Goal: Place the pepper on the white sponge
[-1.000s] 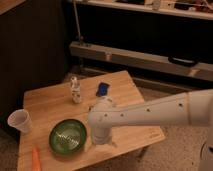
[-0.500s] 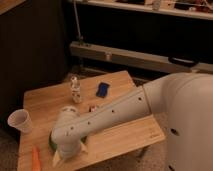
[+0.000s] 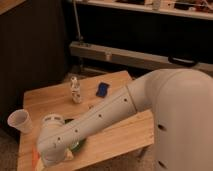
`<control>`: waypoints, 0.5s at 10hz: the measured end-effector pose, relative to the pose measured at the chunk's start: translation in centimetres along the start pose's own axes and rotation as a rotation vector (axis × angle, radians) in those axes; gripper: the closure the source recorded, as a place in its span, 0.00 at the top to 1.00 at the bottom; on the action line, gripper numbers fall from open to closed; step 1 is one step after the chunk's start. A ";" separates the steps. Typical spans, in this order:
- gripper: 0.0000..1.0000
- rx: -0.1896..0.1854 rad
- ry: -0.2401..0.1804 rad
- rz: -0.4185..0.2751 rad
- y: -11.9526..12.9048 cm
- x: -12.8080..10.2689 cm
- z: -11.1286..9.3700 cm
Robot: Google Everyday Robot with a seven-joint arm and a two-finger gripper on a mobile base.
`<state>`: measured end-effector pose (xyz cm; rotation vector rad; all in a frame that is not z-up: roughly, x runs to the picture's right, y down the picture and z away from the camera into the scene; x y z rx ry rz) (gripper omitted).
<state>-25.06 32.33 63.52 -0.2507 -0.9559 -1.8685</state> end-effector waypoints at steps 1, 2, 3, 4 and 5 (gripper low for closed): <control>0.80 0.000 -0.001 -0.005 -0.8 0.6 0.4; 0.80 -0.002 -0.002 -0.006 -1.4 0.9 0.8; 0.80 -0.004 -0.007 -0.009 -2.0 1.1 1.4; 0.80 -0.007 -0.006 -0.012 -2.5 1.2 1.9; 0.80 -0.014 -0.005 -0.013 -3.0 1.1 2.3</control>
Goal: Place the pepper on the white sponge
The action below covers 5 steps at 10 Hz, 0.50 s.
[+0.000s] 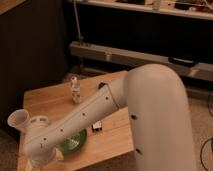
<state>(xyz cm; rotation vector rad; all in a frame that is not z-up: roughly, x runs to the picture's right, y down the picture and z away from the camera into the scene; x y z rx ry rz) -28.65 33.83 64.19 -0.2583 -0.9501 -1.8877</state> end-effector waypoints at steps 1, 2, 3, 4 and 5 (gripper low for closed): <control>0.80 -0.016 -0.003 -0.001 -0.7 -0.1 0.8; 0.80 -0.025 -0.003 -0.001 -0.8 0.1 1.4; 0.80 -0.036 -0.002 0.001 -0.7 0.5 2.2; 0.80 -0.038 -0.005 0.009 -0.9 1.1 2.8; 0.80 -0.043 -0.009 0.013 -1.1 1.6 3.4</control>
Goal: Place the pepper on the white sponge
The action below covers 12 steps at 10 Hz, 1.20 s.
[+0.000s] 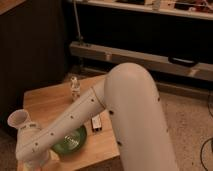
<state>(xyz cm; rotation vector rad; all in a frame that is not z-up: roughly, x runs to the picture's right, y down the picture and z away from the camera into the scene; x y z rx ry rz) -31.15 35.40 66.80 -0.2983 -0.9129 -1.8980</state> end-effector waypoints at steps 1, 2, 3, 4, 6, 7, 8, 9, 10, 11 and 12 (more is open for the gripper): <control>0.80 0.000 -0.003 -0.004 -0.7 0.5 0.5; 0.80 0.000 -0.006 -0.005 -1.0 0.7 0.9; 0.80 -0.005 -0.009 -0.008 -1.4 0.9 1.1; 0.80 -0.009 -0.013 -0.011 -1.6 0.9 1.2; 0.80 -0.014 -0.021 -0.020 -2.2 0.9 1.6; 0.80 -0.019 -0.026 -0.022 -2.2 0.9 1.9; 0.80 -0.030 -0.033 -0.024 -2.7 0.9 2.5; 0.79 -0.037 -0.034 -0.025 -2.8 0.9 2.7; 0.74 -0.045 -0.034 -0.026 -2.9 1.0 2.9; 0.66 -0.049 -0.036 -0.028 -3.0 1.0 3.1; 0.54 -0.055 -0.039 -0.030 -3.1 1.0 3.3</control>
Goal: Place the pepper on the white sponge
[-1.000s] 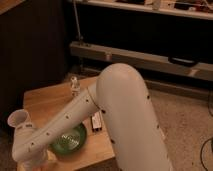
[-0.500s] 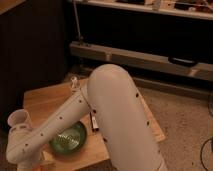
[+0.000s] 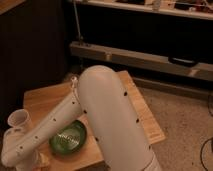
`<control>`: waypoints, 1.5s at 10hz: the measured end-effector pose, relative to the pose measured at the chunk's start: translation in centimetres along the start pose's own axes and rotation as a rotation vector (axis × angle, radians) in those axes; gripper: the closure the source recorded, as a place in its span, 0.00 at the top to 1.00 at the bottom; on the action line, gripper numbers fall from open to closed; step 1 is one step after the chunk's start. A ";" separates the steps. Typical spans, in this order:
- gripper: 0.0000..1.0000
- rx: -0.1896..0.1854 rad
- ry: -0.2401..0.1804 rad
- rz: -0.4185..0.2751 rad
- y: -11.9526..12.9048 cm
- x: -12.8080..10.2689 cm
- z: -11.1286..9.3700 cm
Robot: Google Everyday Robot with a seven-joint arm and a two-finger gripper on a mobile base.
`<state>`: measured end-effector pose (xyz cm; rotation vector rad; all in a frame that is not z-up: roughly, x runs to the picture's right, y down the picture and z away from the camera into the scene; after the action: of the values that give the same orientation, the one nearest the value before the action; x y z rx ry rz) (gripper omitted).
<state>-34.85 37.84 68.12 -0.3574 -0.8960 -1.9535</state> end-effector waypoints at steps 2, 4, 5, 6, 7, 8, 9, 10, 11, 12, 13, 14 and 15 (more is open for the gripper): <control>0.46 -0.011 -0.003 -0.002 0.0 0.0 0.2; 0.46 -0.021 -0.008 0.003 0.1 0.1 0.4; 0.46 -0.030 -0.012 0.011 0.4 0.1 0.4; 0.46 -0.036 -0.009 0.019 0.8 0.0 0.1; 0.46 -0.040 -0.005 0.027 1.3 -0.1 -0.6; 0.46 -0.045 -0.002 0.033 1.6 -0.2 -1.4; 0.46 -0.051 0.005 0.037 2.0 -0.3 -2.4; 0.46 -0.061 0.006 0.039 2.5 -0.3 -3.1; 0.46 -0.068 -0.003 0.039 2.8 -0.3 -3.2; 0.46 -0.073 -0.016 0.039 3.0 -0.3 -2.9; 0.46 -0.081 -0.034 0.035 3.3 -0.3 -1.9; 0.46 -0.085 -0.043 0.030 3.5 -0.4 -1.2; 0.46 -0.090 -0.041 0.018 3.5 -0.3 -1.0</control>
<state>-31.60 36.24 68.82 -0.4576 -0.8304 -1.9804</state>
